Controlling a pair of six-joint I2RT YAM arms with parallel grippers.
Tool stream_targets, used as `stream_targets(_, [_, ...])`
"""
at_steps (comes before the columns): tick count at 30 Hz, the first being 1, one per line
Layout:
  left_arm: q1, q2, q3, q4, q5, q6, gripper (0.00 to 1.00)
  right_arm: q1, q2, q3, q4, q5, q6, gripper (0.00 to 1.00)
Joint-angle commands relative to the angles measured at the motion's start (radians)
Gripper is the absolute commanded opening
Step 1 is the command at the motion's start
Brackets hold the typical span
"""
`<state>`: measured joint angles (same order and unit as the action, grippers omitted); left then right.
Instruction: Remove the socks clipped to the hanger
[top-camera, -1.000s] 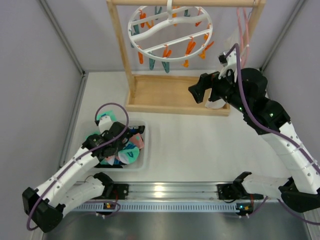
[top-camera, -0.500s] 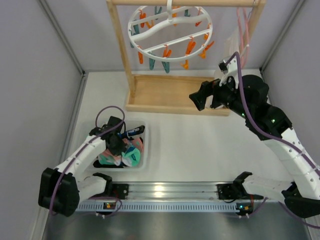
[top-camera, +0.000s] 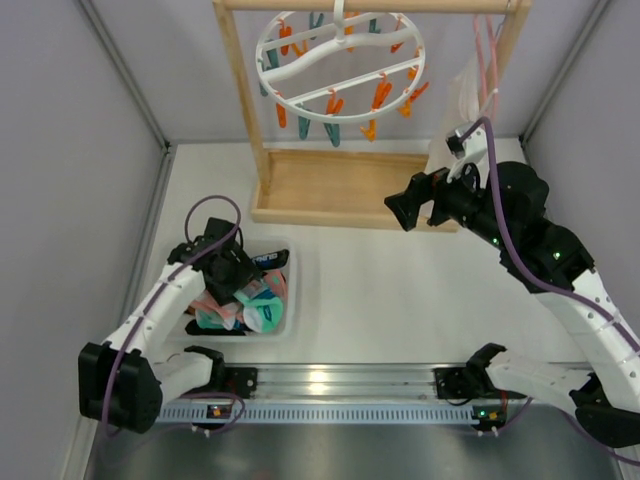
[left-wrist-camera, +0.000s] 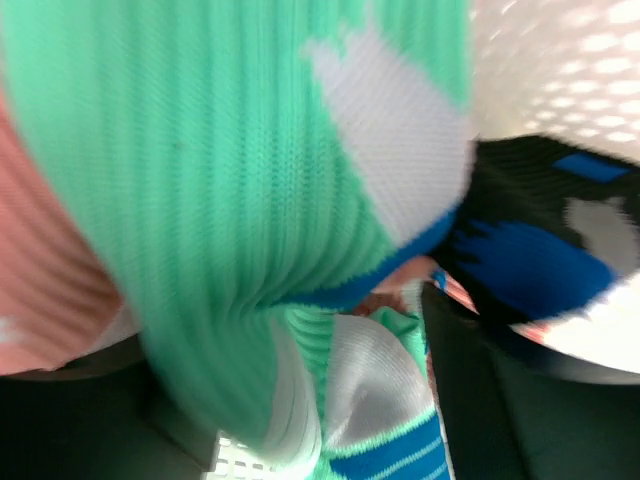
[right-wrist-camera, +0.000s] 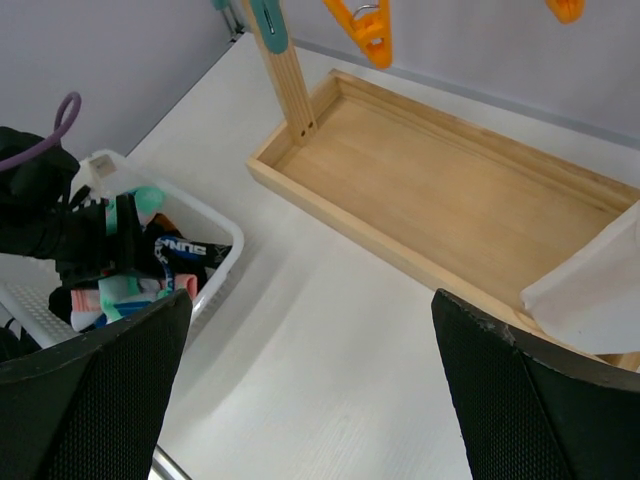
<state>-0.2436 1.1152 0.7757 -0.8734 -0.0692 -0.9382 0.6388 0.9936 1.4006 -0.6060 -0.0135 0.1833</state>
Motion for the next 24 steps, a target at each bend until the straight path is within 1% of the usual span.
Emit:
stream_targets(1, [0.007,-0.040,0.097,-0.071,-0.119,0.033,0.79,-0.011,-0.006,0.038,0.029,-0.002,-0.015,0.99])
stream_targets(2, [0.007,-0.049,0.124,-0.090,-0.136,0.033,0.90,-0.011,-0.003,0.047,0.019,-0.003,-0.018,0.99])
stream_targets(3, [0.007,-0.054,0.140,-0.107,-0.152,0.035,0.98,-0.011,0.005,0.055,0.011,-0.003,-0.021,0.99])
stream_targets(5, [0.007,-0.060,0.163,-0.153,-0.190,0.041,0.98,-0.011,0.010,0.074,-0.001,0.000,-0.027,0.99])
stream_targets(9, [0.007,-0.104,0.235,-0.213,-0.204,0.061,0.98,-0.011,0.016,0.103,-0.023,0.007,-0.031,0.99])
stream_targets(11, [0.007,-0.123,0.272,-0.223,-0.207,0.087,0.98,-0.011,0.019,0.121,-0.035,0.070,-0.025,0.99])
stream_targets(12, [0.006,-0.141,0.289,-0.226,-0.219,0.128,0.98,-0.011,0.022,0.127,-0.049,0.128,-0.010,0.99])
stream_targets(14, [0.007,-0.147,0.359,-0.223,-0.234,0.183,0.98,-0.013,0.033,0.144,-0.069,0.196,0.008,0.99])
stream_targets(15, [0.006,-0.146,0.393,-0.223,-0.251,0.264,0.98,-0.013,0.037,0.150,-0.086,0.231,0.021,0.99])
stream_targets(16, [0.006,-0.137,0.449,-0.222,-0.256,0.306,0.98,-0.014,0.040,0.165,-0.115,0.288,0.040,0.99])
stream_targets(17, [0.006,-0.127,0.482,-0.222,-0.262,0.350,0.98,-0.019,0.048,0.173,-0.135,0.309,0.053,0.99])
stream_targets(18, [0.006,-0.121,0.509,-0.223,-0.285,0.431,0.98,-0.024,0.051,0.182,-0.153,0.341,0.076,0.99])
stream_targets(21, [-0.017,-0.118,0.597,-0.225,-0.340,0.521,0.98,-0.028,0.048,0.199,-0.219,0.401,0.094,0.99])
stream_targets(24, [-0.025,-0.127,0.657,-0.222,-0.356,0.562,0.98,-0.030,0.031,0.193,-0.280,0.475,0.099,0.99])
